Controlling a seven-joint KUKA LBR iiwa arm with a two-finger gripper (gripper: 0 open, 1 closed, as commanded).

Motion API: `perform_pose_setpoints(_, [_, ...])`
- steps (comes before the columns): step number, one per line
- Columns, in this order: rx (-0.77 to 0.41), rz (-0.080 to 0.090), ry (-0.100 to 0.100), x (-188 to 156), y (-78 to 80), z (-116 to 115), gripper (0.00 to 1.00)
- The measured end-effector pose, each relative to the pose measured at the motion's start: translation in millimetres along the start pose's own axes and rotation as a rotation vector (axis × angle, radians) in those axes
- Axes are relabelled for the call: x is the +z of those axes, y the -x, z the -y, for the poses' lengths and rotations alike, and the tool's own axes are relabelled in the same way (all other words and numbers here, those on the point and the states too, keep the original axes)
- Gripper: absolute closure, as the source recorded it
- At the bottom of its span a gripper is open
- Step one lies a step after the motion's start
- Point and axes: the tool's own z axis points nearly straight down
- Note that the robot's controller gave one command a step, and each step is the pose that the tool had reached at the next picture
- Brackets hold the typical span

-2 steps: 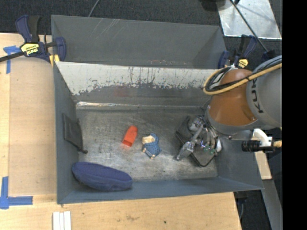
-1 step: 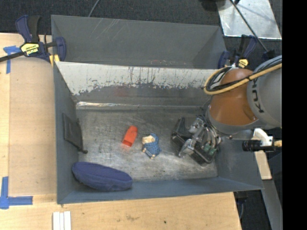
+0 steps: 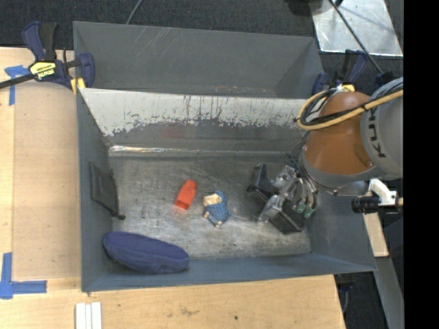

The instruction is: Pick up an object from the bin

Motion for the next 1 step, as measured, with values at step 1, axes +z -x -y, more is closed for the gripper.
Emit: perform_pose_setpoints(1, [-0.003, 0.001, 0.001, -43.2, -0.4, 0.9, 1.00])
